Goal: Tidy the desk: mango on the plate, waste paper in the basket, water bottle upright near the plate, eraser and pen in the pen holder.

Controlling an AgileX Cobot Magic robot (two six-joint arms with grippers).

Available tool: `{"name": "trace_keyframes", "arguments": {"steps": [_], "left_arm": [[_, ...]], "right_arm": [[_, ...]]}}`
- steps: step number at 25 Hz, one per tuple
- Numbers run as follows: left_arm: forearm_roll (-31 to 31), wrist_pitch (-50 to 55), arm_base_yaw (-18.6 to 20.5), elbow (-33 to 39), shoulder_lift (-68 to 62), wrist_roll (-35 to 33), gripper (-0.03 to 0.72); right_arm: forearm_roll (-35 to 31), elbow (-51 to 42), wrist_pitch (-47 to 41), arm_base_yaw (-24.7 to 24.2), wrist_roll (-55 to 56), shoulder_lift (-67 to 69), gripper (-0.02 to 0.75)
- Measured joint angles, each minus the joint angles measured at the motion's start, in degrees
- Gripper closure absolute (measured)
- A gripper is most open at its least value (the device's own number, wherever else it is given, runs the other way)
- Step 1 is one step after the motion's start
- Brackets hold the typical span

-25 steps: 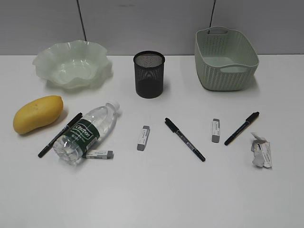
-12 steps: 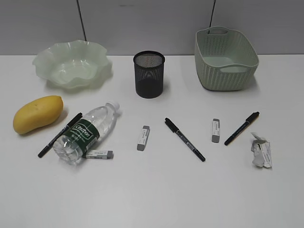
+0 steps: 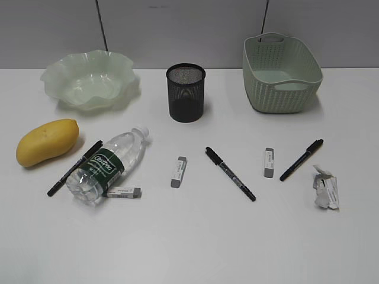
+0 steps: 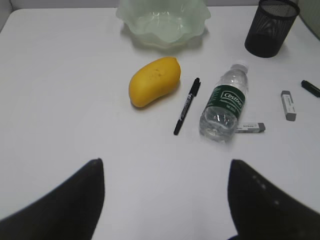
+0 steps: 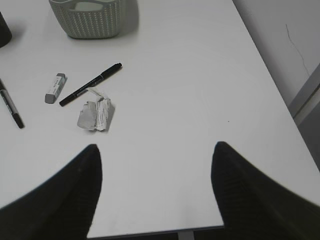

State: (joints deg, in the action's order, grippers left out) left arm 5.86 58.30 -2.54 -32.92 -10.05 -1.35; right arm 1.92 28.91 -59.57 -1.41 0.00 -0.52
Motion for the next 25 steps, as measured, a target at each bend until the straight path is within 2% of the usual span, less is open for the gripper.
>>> {"name": "trace_keyframes", "arguments": {"steps": [8,13,18,23,25], "left_arm": [[0.60,-7.11,0.00,-3.23,-27.63,-0.26,0.106],[0.73,-10.22,0.00,-7.90,-46.60,-4.11,0.089],[0.67,-11.49,0.04,-16.45,-61.80,-8.72,0.085],[0.62,-10.96,0.04,-25.09,-75.16,-16.55,0.085],[0.45,-10.19,0.04,-28.08,-79.85,-19.22,0.058]], "right_arm": [[0.00,0.00,0.00,0.00,0.00,0.00,0.195],[0.00,0.00,0.00,0.00,0.00,0.00,0.195],[-0.05,0.00,-0.05,0.00,0.00,0.00,0.195],[-0.05,0.00,-0.05,0.00,0.00,0.00,0.195],[-0.05,0.00,-0.05,0.00,0.00,0.00,0.195]]}}
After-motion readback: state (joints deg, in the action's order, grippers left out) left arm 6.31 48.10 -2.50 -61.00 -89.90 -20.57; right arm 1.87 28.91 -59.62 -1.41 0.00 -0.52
